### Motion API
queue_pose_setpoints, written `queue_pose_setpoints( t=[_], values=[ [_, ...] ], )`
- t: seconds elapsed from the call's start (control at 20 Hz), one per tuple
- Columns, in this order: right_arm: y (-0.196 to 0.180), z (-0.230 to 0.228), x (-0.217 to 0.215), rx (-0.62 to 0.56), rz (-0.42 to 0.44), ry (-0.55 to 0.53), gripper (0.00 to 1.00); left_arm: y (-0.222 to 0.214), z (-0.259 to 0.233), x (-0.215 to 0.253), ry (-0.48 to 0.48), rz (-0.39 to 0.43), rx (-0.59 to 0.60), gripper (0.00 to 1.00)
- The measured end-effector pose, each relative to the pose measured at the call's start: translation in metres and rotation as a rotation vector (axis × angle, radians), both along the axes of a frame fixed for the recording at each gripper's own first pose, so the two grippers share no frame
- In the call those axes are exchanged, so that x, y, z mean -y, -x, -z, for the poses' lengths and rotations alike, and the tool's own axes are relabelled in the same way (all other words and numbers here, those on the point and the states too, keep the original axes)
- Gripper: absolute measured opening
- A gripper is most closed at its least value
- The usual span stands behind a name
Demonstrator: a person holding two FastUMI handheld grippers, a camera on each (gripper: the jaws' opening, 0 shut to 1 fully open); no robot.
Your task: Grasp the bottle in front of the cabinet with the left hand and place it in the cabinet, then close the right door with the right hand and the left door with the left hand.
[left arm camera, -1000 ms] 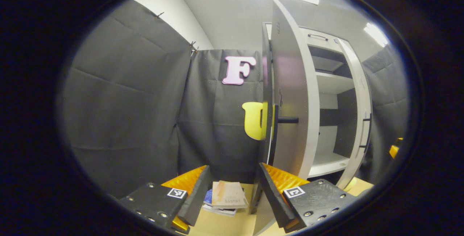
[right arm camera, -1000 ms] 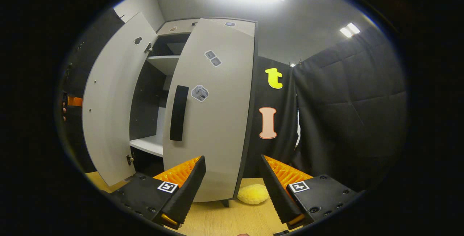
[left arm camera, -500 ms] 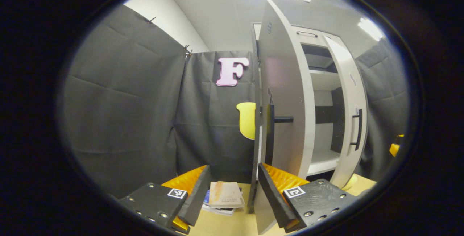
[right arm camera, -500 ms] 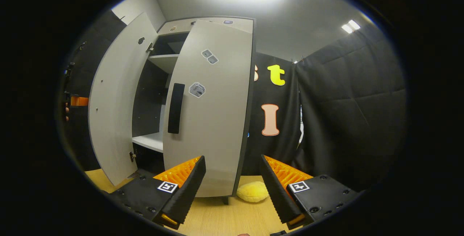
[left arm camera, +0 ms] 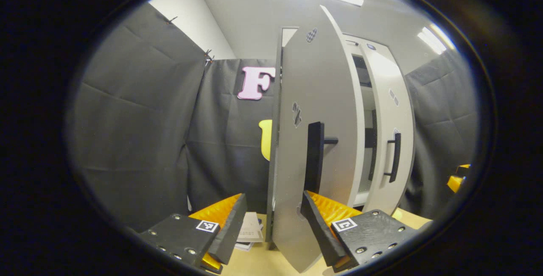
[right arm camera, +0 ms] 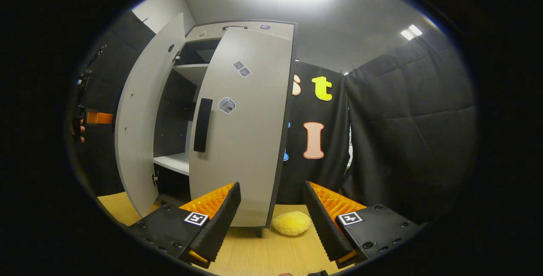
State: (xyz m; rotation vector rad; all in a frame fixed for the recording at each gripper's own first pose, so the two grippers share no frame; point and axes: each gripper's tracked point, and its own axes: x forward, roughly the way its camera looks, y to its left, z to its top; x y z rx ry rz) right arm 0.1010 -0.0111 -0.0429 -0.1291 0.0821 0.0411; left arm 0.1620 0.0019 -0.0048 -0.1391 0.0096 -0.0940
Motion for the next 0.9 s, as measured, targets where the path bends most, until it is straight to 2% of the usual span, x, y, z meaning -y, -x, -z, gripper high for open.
queue_pose_setpoints(
  t=[0.35, 0.7, 0.75, 0.9],
  values=[
    [0.011, -0.002, 0.022, -0.004, 0.04, 0.002, 0.95, -0.011, -0.003, 0.037, 0.014, 0.052, 0.006, 0.88],
    [0.023, -0.001, 0.037, -0.01, 0.083, 0.0, 0.95, -0.04, -0.013, 0.083, 0.048, 0.126, 0.028, 0.88],
    [0.025, 0.001, 0.039, -0.013, 0.087, -0.002, 0.92, -0.045, -0.011, 0.094, 0.047, 0.139, 0.026, 0.88],
    [0.031, 0.004, 0.042, -0.022, 0.092, -0.002, 0.95, -0.055, -0.009, 0.114, 0.029, 0.16, 0.03, 0.88]
  ],
)
